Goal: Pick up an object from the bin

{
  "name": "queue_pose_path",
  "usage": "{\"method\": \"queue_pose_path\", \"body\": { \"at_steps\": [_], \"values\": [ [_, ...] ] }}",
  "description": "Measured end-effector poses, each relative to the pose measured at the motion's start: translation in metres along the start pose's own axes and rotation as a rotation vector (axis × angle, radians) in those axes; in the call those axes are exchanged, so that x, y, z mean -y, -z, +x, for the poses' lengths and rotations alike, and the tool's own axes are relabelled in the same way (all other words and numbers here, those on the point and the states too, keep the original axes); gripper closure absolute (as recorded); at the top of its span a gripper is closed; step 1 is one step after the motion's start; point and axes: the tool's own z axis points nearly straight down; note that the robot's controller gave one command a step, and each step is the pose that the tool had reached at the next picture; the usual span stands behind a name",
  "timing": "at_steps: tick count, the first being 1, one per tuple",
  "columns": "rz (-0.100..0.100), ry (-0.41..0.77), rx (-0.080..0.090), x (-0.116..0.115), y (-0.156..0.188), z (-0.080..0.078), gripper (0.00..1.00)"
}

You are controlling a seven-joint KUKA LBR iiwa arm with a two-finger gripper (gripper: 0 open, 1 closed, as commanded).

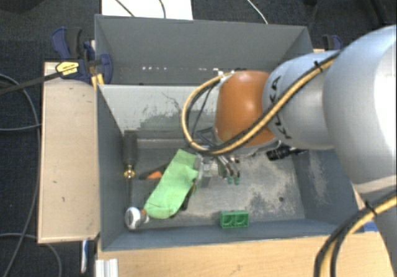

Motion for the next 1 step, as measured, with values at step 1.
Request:
{"method": "queue_pose_path", "body": {
  "at_steps": [1],
  "values": [
    [0.000, -0.003, 0.000, 0.0000, 0.0000, 0.0000, 1.00]
  ]
}}
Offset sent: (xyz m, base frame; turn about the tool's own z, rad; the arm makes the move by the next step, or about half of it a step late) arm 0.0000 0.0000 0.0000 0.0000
